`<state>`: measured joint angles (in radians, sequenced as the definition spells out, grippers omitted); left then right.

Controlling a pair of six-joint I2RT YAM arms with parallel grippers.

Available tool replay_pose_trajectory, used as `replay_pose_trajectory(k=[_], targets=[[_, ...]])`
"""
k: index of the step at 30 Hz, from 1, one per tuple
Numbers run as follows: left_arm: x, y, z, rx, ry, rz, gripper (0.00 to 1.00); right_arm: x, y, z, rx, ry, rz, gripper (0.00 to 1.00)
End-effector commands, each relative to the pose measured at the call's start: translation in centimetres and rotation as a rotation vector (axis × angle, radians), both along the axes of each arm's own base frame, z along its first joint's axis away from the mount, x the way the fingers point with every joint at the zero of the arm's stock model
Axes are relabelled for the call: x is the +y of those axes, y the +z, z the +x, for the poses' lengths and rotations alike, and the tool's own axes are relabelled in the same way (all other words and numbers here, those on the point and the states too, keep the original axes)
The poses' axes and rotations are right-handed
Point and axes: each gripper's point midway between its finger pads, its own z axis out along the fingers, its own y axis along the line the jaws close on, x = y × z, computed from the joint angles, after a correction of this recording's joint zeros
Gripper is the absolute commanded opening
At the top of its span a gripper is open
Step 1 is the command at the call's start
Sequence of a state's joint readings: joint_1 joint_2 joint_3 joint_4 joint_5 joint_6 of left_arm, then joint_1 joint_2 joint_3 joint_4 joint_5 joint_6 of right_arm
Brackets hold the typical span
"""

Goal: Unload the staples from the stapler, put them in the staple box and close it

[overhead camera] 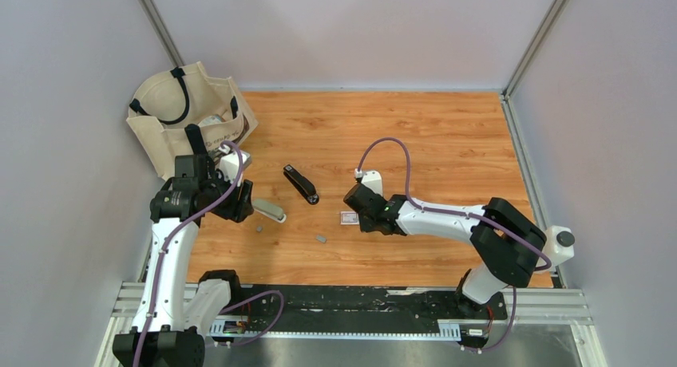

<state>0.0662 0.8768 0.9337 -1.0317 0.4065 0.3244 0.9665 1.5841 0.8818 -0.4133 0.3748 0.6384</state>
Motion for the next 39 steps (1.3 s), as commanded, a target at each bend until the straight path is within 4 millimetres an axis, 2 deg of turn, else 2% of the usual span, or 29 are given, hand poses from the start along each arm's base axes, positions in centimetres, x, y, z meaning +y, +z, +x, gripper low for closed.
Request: replay_pose_trajectory(k=[1,11,17,22,31,39], targets=[[-0.1,0.1,-0.1,-0.016,-0.016,-0.002,0.60,1.2,1.9,0.8,-0.044,0.009,0.051,0.01],[-0.1,0.2,-0.1,-0.020,-0.018,-0.003,0.60,0.8,4.0,0.7,-0.078,0.007,0.087,0.09],[-0.1,0.2,-0.1,-0.025,-0.016,-0.002,0.60,0.4,3.0,-0.2,-0.043,0.016,0.072,0.08],[-0.1,0.3,-0.1,-0.030,-0.016,-0.001,0.60,0.1,1.5,-0.7,0.001,0.019,0.039,0.00],[-0.1,0.3,-0.1,-0.029,-0.015,-0.002,0.60,0.1,1.7,-1.2,0.010,0.034,0.059,0.00],[-0.1,0.3,-0.1,-0.028,-0.016,-0.004,0.60,0.1,0.5,-1.4,0.039,0.039,0.036,0.00]])
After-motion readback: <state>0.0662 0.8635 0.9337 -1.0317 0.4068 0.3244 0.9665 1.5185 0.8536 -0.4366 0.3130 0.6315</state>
